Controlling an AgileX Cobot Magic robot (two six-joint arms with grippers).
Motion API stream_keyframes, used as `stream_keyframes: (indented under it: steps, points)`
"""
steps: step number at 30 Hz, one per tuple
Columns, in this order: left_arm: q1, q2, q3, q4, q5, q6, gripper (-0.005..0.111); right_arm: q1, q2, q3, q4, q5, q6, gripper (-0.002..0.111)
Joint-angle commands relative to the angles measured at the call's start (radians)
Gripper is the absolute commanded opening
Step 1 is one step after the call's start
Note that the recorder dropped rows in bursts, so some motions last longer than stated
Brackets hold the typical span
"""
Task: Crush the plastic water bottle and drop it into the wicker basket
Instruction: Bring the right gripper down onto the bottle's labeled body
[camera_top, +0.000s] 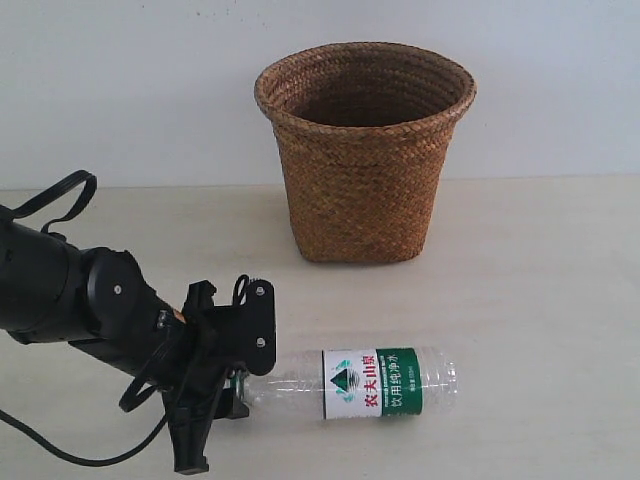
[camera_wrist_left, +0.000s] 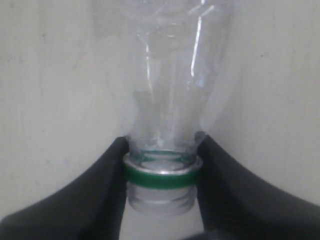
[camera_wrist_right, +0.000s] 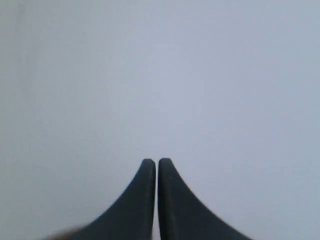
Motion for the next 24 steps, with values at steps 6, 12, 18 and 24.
stream_keyframes:
  steps: [6, 12, 18, 24]
  points:
    - [-0.009, -0.002, -0.002, 0.004, 0.002, 0.007, 0.004, 0.0, 0.296, -0.253, -0.002, -0.17, 0.188, 0.0]
    - [-0.009, -0.002, -0.002, 0.004, -0.009, 0.007, 0.004, 0.0, 0.757, -0.451, -0.002, -0.165, 0.035, 0.0]
    - [-0.009, -0.002, -0.002, 0.004, -0.076, 0.026, 0.004, 0.0, 1.264, -0.825, -0.107, 0.517, -0.061, 0.0]
    - [-0.009, -0.002, -0.002, 0.004, -0.1, 0.067, 0.004, 0.0, 1.506, -1.158, 0.038, 1.243, -0.342, 0.0]
